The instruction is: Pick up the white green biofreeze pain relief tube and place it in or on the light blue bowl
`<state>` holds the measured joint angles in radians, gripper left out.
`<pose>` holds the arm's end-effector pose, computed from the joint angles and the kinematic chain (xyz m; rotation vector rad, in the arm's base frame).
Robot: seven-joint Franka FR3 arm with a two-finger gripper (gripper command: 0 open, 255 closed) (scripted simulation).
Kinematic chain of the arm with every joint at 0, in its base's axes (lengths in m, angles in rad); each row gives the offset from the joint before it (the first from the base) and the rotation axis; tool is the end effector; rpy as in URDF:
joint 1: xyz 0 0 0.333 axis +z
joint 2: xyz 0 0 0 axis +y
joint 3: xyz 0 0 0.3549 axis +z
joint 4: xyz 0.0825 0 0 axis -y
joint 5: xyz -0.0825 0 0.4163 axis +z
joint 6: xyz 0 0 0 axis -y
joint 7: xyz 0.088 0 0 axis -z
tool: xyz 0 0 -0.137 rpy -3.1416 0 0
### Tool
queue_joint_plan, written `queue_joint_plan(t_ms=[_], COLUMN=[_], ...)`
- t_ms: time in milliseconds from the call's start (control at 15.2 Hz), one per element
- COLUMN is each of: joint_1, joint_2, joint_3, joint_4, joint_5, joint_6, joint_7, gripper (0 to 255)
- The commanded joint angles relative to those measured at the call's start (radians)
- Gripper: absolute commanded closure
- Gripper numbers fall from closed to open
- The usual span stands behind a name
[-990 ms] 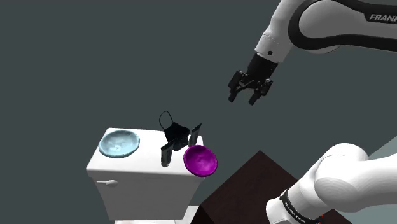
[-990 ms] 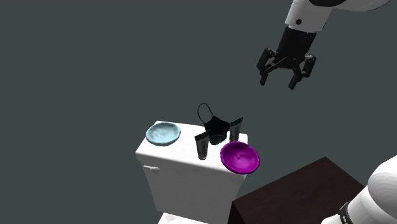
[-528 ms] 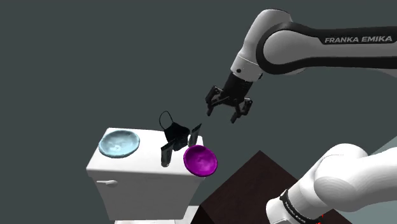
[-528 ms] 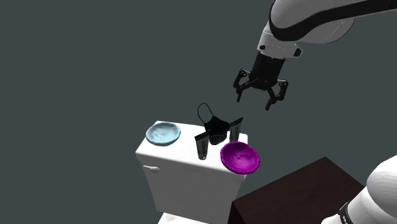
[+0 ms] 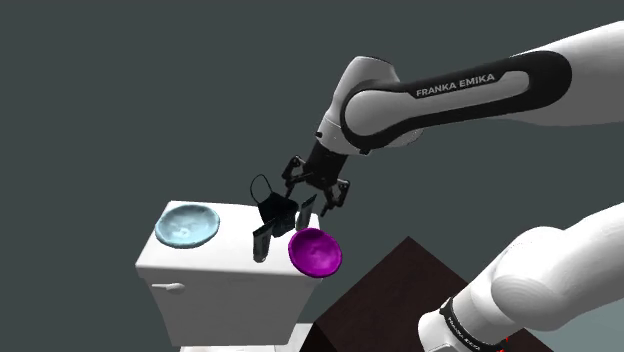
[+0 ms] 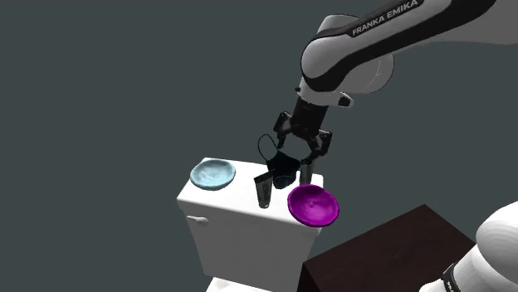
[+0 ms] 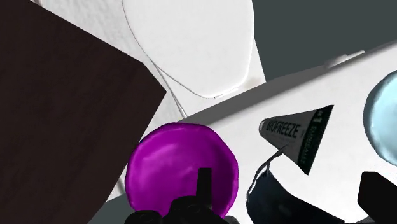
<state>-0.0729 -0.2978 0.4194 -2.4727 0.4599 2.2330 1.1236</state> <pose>0.4298 0.1795 0.3862 -2.5114 1.4857 0.1874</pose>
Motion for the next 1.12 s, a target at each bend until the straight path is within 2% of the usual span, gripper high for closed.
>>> queue_joint_plan(t_ms=[0,264,528,1056], joint_1=[-0.006,-0.018,-0.005,0.028], joint_2=[0.067,0.241,0.421,0.526], joint_3=[0.031,0.078,0.085,0.080], joint_4=[0.007,0.065,0.139,0.144], joint_5=[0.017,0.007,-0.033,-0.065], joint_6=[0.068,0.199,0.319,0.422], joint_7=[0.093,0.280,0.471,0.492], gripper=[0,0,0,0])
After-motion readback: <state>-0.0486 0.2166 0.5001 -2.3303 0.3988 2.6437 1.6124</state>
